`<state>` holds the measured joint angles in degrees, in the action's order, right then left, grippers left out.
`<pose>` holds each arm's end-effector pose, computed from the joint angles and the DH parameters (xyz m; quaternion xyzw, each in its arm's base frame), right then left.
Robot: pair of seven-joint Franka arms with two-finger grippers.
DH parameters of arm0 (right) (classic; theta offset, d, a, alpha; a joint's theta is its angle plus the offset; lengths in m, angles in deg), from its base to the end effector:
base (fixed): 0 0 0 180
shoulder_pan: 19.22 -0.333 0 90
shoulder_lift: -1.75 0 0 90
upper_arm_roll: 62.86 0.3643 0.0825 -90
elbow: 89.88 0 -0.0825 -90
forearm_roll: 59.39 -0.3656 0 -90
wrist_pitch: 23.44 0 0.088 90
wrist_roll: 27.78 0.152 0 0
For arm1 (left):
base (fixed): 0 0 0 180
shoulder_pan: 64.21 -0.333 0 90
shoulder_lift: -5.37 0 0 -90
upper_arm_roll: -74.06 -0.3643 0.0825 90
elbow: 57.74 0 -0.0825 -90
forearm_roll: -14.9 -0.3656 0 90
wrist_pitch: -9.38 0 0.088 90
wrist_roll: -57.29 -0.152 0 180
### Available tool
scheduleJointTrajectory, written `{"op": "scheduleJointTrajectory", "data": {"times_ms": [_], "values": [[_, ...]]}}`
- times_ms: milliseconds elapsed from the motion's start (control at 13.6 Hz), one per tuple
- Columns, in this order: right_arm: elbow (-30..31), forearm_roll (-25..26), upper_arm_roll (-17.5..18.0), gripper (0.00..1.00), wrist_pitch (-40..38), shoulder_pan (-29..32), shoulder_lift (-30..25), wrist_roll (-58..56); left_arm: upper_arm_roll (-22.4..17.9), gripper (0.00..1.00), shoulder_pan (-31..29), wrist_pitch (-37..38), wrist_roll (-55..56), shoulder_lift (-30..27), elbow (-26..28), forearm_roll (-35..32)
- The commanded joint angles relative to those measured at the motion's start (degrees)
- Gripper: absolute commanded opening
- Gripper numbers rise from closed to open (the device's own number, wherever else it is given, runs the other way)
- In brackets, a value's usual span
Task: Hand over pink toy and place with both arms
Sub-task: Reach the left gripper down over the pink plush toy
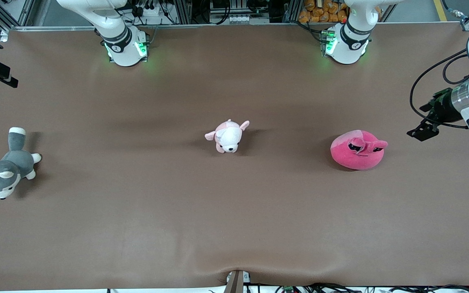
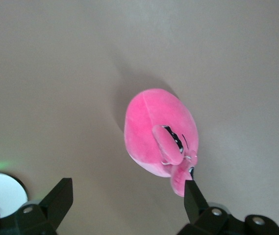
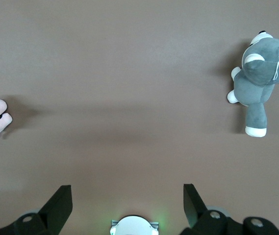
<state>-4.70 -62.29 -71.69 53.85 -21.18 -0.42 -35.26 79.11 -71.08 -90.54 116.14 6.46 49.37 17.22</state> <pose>0.4913 -0.0525 0.6666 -0.9983 -0.0098 0.0462 0.0339 0.5276 0.0116 0.4969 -0.8582 -0.5078 0.0732 0.0165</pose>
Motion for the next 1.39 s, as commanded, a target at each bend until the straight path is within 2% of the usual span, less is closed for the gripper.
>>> {"op": "scheduleJointTrajectory", "data": {"times_ms": [0,147,294,514,661,1028,1248,1321], "values": [[-1.33,0.87,0.48,1.0,0.05,0.56,2.86,-0.78,0.31,1.0,-1.3,-2.46,3.81,0.66,2.83,3.47],[-3.34,0.7,0.31,1.0,1.01,1.78,6.02,-0.7,0.31,1.0,-1.3,-5.18,6.27,1.53,4.94,4.0],[-4.58,0.26,0.3,1.0,2.15,3.37,7.87,-1.48,0.23,1.0,-1.13,-5.63,12.91,5.04,4.08,6.45],[-4.76,0.0,0.39,1.0,3.04,2.76,8.06,-1.67,0.31,1.0,-0.77,-5.81,22.25,9.79,1.88,6.55],[-5.38,-0.26,0.74,1.0,2.86,0.92,8.14,5.24,0.31,1.0,-0.6,-5.9,23.24,11.46,1.61,6.9],[-5.29,-8.25,0.74,1.0,2.33,0.21,8.15,23.62,0.22,1.0,-1.39,-5.9,23.24,12.88,0.82,10.24],[-5.03,-15.72,0.57,1.0,1.2,0.82,8.15,33.01,0.22,1.0,-1.21,-5.98,23.24,14.9,0.21,11.21],[-5.03,-16.0,0.57,1.0,0.67,0.3,8.15,37.49,0.22,0.98,-1.21,-6.07,23.24,15.6,0.12,11.21]]}}
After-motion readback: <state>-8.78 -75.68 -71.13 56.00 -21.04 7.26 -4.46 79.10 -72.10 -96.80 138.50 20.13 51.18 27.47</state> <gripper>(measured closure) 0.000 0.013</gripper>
